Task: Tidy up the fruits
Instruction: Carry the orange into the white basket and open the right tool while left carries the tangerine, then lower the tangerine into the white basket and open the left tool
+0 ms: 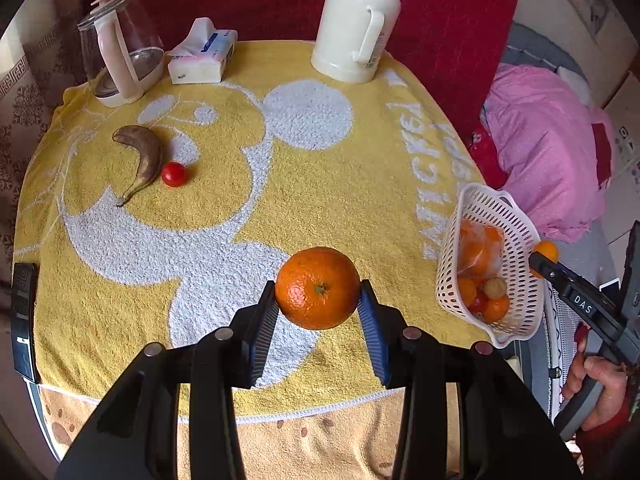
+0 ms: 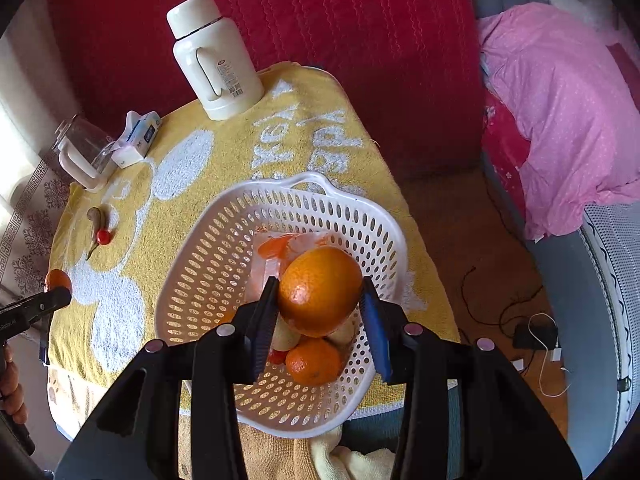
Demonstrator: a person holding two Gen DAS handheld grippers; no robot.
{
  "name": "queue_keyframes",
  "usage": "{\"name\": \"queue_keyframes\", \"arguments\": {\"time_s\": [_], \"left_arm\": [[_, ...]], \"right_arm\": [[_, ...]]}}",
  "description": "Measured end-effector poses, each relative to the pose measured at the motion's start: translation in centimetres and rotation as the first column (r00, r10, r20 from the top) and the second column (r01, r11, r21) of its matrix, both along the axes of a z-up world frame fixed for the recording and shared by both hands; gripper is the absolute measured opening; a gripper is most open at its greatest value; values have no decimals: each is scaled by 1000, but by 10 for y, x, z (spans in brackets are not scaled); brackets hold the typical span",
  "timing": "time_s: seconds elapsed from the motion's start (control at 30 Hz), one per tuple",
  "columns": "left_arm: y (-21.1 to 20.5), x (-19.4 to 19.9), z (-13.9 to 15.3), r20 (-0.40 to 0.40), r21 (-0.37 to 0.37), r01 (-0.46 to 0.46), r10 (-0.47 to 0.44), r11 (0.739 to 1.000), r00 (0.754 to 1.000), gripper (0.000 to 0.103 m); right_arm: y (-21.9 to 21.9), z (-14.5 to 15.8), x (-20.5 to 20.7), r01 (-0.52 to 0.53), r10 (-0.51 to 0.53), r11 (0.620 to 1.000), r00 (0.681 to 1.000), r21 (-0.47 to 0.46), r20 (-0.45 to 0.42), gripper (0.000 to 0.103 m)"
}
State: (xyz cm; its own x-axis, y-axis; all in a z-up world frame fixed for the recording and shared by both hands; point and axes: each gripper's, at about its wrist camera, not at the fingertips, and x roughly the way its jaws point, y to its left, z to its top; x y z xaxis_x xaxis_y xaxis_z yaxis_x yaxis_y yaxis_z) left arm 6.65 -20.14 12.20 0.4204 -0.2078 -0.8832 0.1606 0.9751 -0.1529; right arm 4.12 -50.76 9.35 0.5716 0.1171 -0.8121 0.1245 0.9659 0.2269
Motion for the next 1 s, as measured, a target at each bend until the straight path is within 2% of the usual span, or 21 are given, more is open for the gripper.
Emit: {"name": "queue_keyframes", "arguments": {"time_s": [0.2,0.27,0.6,0.67,1.0], "left_arm": [[-1,-1,2,3,6,2,-2,1000,1000,41],[-2,-1,2,3,5,5,-5,1000,1000,41],[-21,1,5,13,-1,54,-54,999,998,41],[-27,2,5,14,-3,69,-69,998,998,41],[-74,0,3,10,-11,182,-182,983,983,41]], "right_arm": [[-2,-4,7,16,-16,1000,1000,7,-12,44],[-3,-3,5,23,-23,1000,1000,10,-3,57],[-15,5,-5,57,-58,998,998,18,13,58],[-17,5,-9,66,-67,998,998,22,14,62],[-26,3,-30,101,-101,994,995,44,7,64]]}}
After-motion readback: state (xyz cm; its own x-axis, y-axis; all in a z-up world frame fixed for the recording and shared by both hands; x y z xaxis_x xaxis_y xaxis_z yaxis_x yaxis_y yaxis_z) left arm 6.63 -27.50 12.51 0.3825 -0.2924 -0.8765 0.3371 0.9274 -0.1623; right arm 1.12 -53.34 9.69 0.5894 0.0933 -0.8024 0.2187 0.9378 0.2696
